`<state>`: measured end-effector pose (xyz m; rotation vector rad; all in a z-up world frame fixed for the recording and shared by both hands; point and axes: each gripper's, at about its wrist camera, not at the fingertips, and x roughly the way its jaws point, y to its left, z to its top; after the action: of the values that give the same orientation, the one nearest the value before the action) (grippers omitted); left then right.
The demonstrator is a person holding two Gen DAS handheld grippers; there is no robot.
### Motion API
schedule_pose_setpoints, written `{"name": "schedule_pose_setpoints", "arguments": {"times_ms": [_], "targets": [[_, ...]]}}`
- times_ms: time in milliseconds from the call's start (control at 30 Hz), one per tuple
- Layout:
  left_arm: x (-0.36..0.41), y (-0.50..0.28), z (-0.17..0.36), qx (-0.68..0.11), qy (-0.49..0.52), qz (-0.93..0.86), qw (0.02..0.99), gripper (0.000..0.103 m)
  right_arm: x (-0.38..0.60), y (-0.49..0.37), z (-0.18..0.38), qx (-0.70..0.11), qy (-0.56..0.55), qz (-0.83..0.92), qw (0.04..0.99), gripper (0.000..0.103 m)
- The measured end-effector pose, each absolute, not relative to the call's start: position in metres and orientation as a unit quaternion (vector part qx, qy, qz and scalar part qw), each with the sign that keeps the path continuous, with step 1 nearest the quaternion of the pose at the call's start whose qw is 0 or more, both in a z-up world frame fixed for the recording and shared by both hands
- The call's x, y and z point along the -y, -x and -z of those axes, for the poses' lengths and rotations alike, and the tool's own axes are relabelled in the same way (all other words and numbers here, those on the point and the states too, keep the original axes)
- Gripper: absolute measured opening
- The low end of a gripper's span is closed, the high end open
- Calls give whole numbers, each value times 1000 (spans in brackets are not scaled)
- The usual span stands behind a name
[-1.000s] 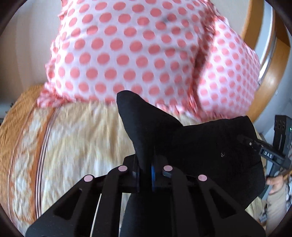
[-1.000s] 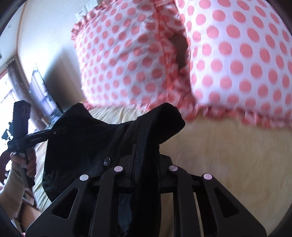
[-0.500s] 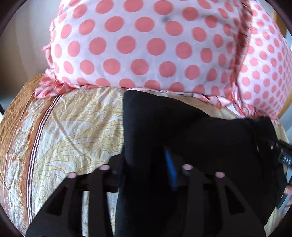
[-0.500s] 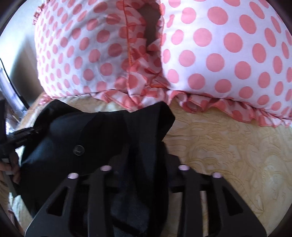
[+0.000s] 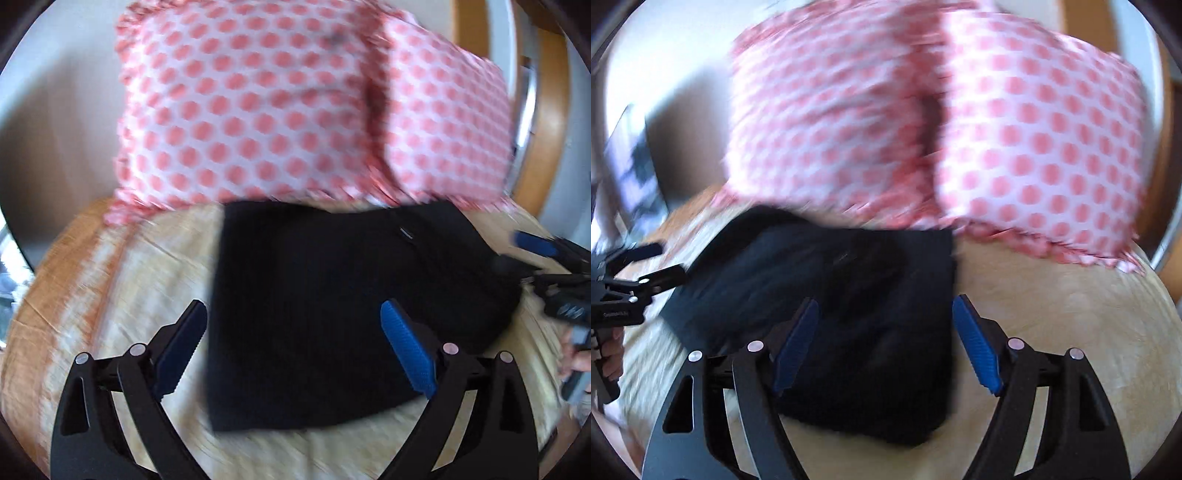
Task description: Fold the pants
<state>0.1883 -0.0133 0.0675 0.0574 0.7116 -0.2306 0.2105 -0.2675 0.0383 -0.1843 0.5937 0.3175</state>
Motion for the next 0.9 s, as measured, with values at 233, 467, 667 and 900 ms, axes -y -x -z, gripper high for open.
{"name": "schedule_pose_setpoints", "arguments": {"times_ms": [233,467,667,900], "targets": [[37,-188,-21,-429,-49,110,895,96,244,-222,0,-365,136,-127,912,79],[34,-191,-22,-439,-33,105,892,101,248,-222,-3,-374,98,-117,915,88],[4,-129,-45,-370,-45,56,926,101,264,-158,-15,-316,19,-97,943,102],[-10,-78,-29,-366,-49,33,929,101,256,-114,20,-321,15,-83,943,102]]}}
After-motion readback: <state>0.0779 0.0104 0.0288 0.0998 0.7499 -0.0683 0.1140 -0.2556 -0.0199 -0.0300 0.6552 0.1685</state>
